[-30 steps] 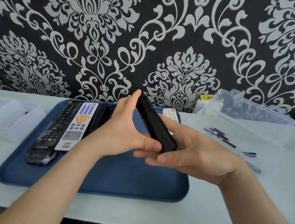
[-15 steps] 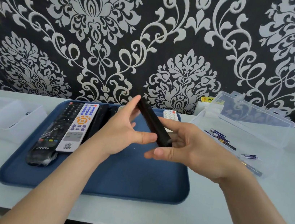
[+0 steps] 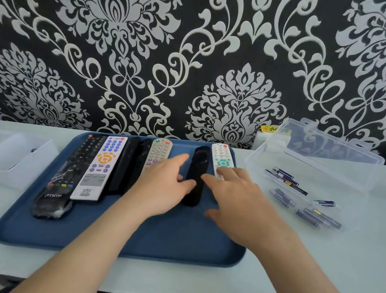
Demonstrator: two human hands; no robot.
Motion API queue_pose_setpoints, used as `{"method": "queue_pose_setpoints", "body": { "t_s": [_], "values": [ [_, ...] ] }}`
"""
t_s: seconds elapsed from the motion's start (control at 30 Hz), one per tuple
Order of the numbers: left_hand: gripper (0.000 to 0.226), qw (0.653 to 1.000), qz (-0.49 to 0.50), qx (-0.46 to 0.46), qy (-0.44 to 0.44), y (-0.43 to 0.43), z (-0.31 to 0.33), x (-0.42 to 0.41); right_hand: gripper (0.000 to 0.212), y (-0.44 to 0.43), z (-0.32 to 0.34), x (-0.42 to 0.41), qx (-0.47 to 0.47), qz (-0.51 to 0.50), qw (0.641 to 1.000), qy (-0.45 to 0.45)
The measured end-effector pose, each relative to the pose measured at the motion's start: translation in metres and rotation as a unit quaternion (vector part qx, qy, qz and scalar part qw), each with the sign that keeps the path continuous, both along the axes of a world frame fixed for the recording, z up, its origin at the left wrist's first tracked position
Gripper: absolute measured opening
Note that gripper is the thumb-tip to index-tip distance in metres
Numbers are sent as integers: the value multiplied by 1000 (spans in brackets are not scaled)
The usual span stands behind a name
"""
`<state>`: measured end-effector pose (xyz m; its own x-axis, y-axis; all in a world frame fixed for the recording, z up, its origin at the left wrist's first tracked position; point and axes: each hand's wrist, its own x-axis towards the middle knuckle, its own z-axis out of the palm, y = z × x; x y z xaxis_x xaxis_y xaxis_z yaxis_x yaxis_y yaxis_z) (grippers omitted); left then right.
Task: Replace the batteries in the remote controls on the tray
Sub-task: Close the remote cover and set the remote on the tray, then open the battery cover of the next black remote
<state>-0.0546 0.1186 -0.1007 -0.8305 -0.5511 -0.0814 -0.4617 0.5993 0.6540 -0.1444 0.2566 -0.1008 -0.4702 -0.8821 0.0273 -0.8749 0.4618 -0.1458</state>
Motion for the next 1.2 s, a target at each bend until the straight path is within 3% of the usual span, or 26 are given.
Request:
{"method": "queue_pose_setpoints", "body": {
  "t_s": [0.13, 0.27, 0.4, 0.53, 0.67, 0.87, 1.0, 1.1, 1.2],
  "values": [
    [74, 987, -109, -81, -81, 8, 4, 0, 45, 0, -5, -5, 16, 8, 999, 42],
    [50, 976, -101, -188, -36, 13, -9, -8, 29, -3, -4, -5, -14, 15, 998, 63],
    [44, 975, -92, -201, -6, 15, -14, -12, 29, -4, -8, -4, -35, -4, 998, 53],
    [49, 983, -114, -144, 0, 11, -5, -6, 41, -3, -10, -3, -38, -23, 997, 55],
    [49, 968, -57, -243, 7, -5, 11, 6, 49, -7, -16, 3, -80, 30, 993, 82],
    [40, 925, -28, -354, -134, -18, 2, 19, 34, -18, -33, 17, -53, 67, 992, 90],
    [35, 912, -24, -400, -84, 1, -1, 24, 21, -17, -31, 15, -64, 45, 989, 122],
    [51, 901, -4, -428, -76, 11, -6, 31, 20, -18, -30, 15, -55, 48, 992, 103],
    [54, 906, 14, -414, -85, 12, -6, 36, 14, -20, -27, 21, -114, 53, 987, 97]
  ]
}}
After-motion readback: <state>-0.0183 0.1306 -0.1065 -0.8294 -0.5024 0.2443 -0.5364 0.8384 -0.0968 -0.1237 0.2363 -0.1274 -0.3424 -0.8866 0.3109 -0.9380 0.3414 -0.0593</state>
